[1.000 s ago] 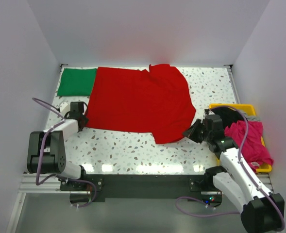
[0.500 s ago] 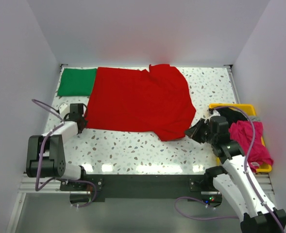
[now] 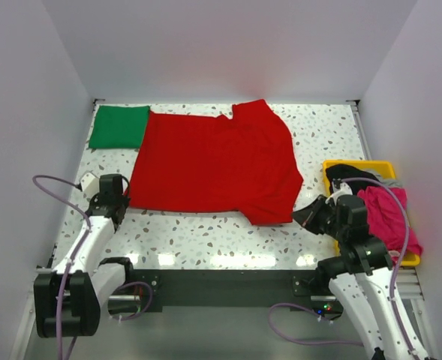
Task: Fold and stack the t-shirts
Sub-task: Fold the tshirt
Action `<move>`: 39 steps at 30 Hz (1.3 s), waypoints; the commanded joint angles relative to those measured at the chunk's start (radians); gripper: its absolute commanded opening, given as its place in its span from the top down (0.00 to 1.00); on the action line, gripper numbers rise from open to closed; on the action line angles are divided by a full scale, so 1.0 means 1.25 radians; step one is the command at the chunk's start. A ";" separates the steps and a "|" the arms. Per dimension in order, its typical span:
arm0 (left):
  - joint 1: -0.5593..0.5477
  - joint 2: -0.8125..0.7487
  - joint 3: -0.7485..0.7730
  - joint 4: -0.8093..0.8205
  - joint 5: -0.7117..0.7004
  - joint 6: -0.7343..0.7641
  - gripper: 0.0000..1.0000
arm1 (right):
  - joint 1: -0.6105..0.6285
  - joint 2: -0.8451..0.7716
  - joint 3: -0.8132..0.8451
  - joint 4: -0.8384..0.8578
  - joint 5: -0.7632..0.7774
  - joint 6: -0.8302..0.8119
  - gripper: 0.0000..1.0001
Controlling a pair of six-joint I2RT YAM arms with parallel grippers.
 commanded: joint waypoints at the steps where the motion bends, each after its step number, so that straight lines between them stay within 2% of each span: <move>1: 0.005 -0.077 -0.017 -0.084 -0.046 -0.026 1.00 | 0.003 -0.039 0.061 -0.099 0.000 0.009 1.00; 9: 0.005 -0.235 0.001 -0.187 -0.063 -0.020 1.00 | 0.003 -0.103 0.149 -0.217 0.013 0.004 1.00; 12: 0.004 -0.239 0.018 -0.183 -0.045 -0.009 1.00 | 0.003 -0.116 0.158 -0.235 0.019 0.003 1.00; 15: 0.005 -0.210 0.018 -0.125 -0.008 0.028 1.00 | 0.003 -0.097 0.141 -0.214 0.026 -0.006 1.00; 19: 0.004 -0.110 0.034 -0.056 0.029 0.050 1.00 | 0.003 0.007 0.101 -0.086 0.032 -0.038 1.00; 27: -0.023 0.157 0.168 0.038 0.035 0.061 1.00 | 0.003 0.392 0.165 0.141 0.073 -0.088 1.00; 32: -0.030 0.304 0.263 0.034 0.025 0.064 1.00 | 0.002 0.548 0.251 0.202 0.091 -0.098 1.00; 39: -0.029 0.387 0.355 0.027 0.030 0.061 1.00 | 0.002 0.679 0.353 0.210 0.119 -0.115 1.00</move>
